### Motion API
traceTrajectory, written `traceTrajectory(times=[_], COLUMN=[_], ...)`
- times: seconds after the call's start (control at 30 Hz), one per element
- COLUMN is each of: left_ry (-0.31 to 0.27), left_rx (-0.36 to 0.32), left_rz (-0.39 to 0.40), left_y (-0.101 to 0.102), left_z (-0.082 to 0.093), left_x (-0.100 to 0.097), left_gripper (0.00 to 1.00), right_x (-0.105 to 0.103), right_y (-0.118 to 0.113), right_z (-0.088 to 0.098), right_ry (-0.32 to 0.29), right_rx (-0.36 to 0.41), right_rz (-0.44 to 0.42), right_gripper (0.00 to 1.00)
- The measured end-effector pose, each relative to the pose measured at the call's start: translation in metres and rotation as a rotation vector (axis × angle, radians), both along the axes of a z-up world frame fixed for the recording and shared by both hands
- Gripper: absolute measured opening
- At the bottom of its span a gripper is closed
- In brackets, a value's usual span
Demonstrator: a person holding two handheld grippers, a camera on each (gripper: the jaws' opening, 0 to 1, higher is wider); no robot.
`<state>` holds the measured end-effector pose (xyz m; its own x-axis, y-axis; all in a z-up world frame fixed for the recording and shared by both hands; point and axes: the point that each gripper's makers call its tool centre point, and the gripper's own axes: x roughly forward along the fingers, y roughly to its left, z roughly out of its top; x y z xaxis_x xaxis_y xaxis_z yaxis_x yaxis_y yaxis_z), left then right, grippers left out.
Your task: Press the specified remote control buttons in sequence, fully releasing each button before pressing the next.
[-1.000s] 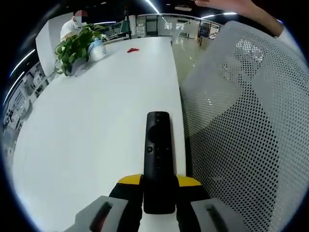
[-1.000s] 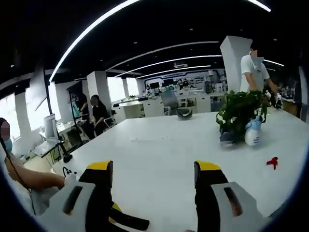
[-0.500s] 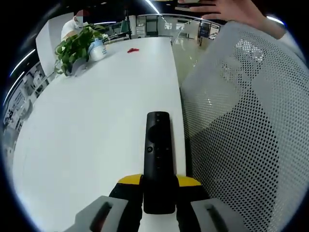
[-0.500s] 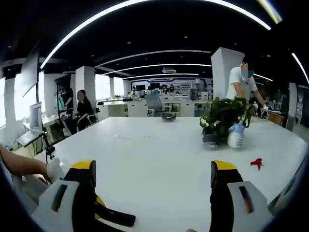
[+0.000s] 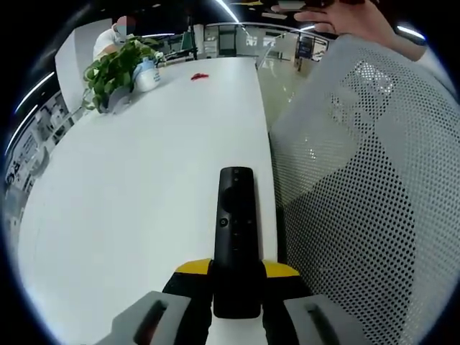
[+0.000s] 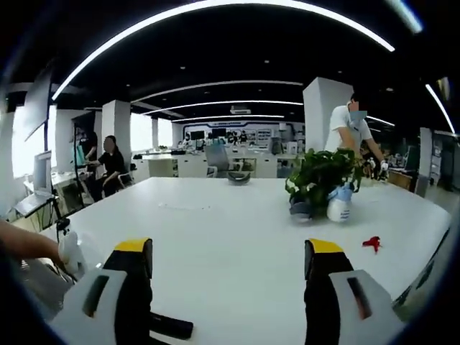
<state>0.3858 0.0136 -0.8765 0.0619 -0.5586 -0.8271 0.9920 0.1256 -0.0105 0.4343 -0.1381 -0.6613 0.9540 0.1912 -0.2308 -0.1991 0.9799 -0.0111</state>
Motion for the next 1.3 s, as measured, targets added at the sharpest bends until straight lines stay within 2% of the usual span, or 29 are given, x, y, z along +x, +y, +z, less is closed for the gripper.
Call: traceTrajectory(times=[0.1, 0.33, 0.53, 0.73, 0.93, 1.3], left_ry=[-0.002, 0.000, 0.000, 0.002, 0.037, 0.009], left_rx=[0.002, -0.006, -0.004, 0.004, 0.008, 0.021], left_rz=[0.000, 0.021, 0.044, 0.026, 0.022, 0.036], left_y=[0.000, -0.001, -0.002, -0.002, -0.002, 0.001], left_z=[0.000, 0.000, -0.001, -0.001, 0.000, -0.001], left_x=[0.000, 0.001, 0.003, 0.003, 0.006, 0.019], left_gripper=[0.25, 0.25, 0.25, 0.25, 0.24, 0.24], right_x=[-0.001, -0.001, 0.000, -0.001, -0.001, -0.001], right_y=[0.002, -0.003, -0.007, -0.012, -0.012, -0.015], right_z=[-0.001, -0.002, -0.005, -0.008, -0.009, -0.010], right_ry=[-0.001, 0.003, 0.016, 0.031, 0.033, 0.038], right_rx=[-0.021, -0.014, -0.047, -0.053, -0.056, -0.062], right_rz=[0.011, -0.009, -0.027, -0.044, -0.044, -0.055], right_gripper=[0.95, 0.95, 0.92, 0.84, 0.82, 0.79])
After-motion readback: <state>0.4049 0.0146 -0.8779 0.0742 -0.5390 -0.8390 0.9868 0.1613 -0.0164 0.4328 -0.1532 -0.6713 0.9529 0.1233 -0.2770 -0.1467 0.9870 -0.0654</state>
